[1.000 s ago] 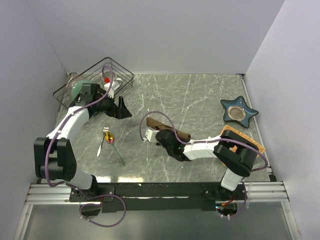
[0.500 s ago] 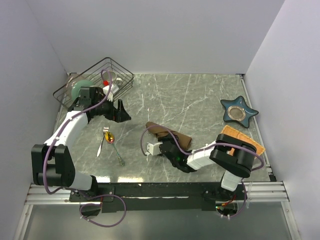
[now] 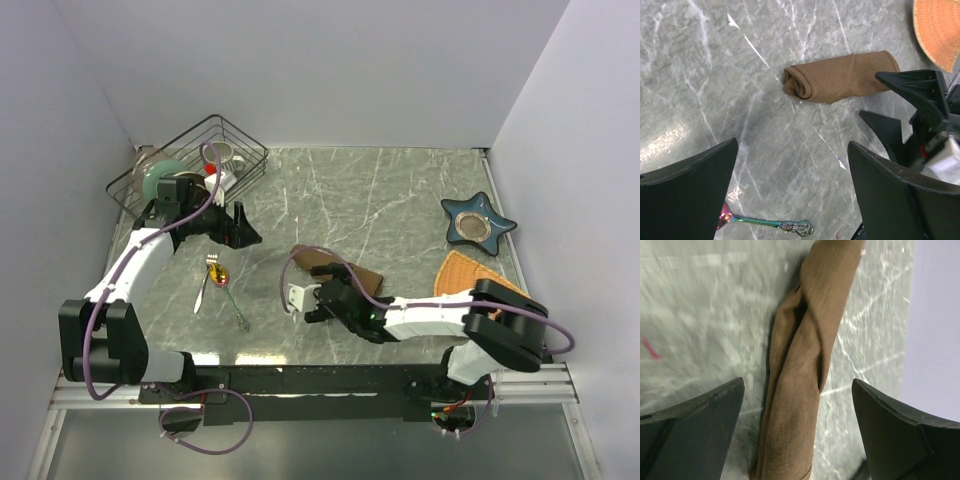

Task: Fold the napkin into a case and place the utensils inside
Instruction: Turn over the smaller rectangle-folded napkin at the center of the board, then rotate the smaller rectangle-folded napkin at the center of the board.

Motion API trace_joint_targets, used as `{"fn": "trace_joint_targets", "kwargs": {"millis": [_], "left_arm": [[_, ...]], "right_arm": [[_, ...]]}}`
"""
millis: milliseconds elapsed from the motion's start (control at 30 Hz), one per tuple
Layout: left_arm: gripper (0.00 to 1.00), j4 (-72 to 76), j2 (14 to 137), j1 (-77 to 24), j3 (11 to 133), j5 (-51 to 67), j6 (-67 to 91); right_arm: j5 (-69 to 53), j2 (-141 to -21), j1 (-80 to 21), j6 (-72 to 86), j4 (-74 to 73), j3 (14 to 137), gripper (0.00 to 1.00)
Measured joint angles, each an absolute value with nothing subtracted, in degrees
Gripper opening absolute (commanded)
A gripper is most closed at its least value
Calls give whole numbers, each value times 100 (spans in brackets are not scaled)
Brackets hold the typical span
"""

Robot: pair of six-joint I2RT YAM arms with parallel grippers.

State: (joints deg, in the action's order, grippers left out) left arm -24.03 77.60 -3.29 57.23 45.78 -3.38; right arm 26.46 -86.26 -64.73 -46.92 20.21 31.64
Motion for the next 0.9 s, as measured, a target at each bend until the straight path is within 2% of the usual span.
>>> {"fn": "trace_joint_targets", "kwargs": {"millis": [33, 67, 100, 167, 200, 233, 400, 500, 600, 733, 900], "left_arm": [[77, -2381, 7760, -329, 5723, 4619, -338], [71, -2355, 7762, -329, 5723, 4659, -322], [59, -2322, 7782, -342, 5723, 4709, -331], [47, -2300, 7881, -392, 5804, 4821, -357], [36, -2290, 7977, -445, 5872, 4845, -342], [32, -2294, 8125, -526, 6001, 4886, -360], [29, -2167, 9013, -1153, 6652, 4921, -351], [26, -2062, 9491, -1573, 6965, 4906, -333], [24, -1994, 9920, -1900, 7199, 4853, -336], [22, -1979, 10383, -2185, 7347, 4751, -381], [19, -2224, 10794, -2318, 7363, 4582, -558]], "right_arm": [[2517, -8506, -6460, -4506, 1756, 3304, 96], [2333, -8324, -6431, -4257, 1385, 3505, 96], [2250, -8232, -6403, -4123, 1216, 3590, 96], [1979, -7926, -6263, -3743, 720, 3846, 96], [1835, -7752, -6134, -3520, 440, 3981, 96], [1653, -7557, -5931, -3282, 148, 4128, 95], [910, -6906, -4783, -2373, -974, 4545, 81], [427, -6788, -4180, -1850, -1673, 4678, 65], [8, -6812, -3900, -1466, -2213, 4681, 54], [-403, -7100, -3669, -1114, -2589, 4707, 50], [-954, -8311, -3297, -882, -3124, 5288, 49]]}}
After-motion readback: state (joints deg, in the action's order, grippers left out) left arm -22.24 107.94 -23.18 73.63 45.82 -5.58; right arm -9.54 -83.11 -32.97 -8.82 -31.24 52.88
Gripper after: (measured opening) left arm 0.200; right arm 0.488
